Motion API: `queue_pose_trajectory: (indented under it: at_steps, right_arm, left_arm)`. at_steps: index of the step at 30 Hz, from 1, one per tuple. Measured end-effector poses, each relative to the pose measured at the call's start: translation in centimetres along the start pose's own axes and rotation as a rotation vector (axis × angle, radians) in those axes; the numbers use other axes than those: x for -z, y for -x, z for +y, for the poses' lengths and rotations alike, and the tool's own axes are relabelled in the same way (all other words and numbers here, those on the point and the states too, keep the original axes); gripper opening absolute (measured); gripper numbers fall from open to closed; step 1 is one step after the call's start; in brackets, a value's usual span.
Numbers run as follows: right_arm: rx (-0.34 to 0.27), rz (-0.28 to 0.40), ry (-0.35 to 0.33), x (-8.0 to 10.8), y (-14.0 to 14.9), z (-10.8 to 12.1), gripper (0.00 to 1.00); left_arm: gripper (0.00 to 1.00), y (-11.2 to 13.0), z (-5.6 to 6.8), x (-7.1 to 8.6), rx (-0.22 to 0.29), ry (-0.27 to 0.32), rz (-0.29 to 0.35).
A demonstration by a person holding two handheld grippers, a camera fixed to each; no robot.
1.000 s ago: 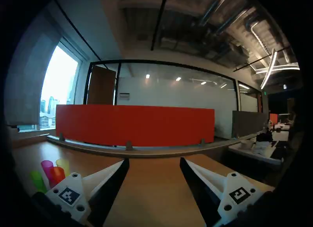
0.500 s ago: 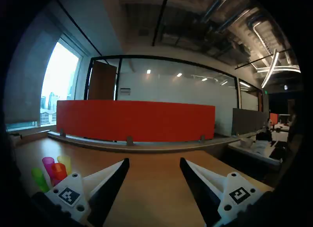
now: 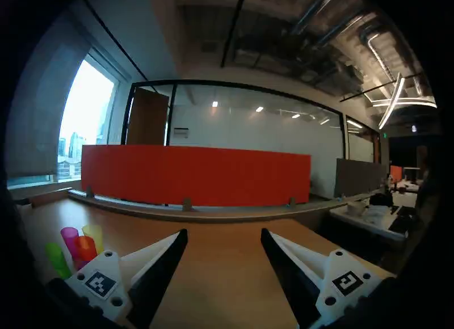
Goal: Pour water
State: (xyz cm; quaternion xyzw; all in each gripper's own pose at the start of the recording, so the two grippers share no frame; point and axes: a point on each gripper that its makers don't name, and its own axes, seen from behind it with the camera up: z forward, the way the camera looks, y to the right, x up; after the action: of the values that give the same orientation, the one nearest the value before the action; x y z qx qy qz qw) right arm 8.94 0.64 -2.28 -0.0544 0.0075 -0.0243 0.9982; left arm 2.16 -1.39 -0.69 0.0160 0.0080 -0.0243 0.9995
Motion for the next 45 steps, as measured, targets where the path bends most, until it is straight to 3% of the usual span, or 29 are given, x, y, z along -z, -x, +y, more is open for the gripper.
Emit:
queue_pose_trajectory:
  at_steps: [15,30,45]
  right_arm:
    - [-0.006,0.006,0.018,0.3,-0.2,0.9,1.00]
    - [-0.005,0.010,0.018,0.4,-0.8,1.0,1.00]
    - [0.007,0.013,0.012,0.8,-1.0,0.8,1.00]
  left_arm:
    - [0.83,1.3,0.1,-0.8,-0.006,-0.004,-0.005]
    - [0.83,2.0,0.6,-0.9,-0.043,0.003,-0.013]
    - [0.83,2.2,0.5,-0.8,-0.047,0.001,-0.015]
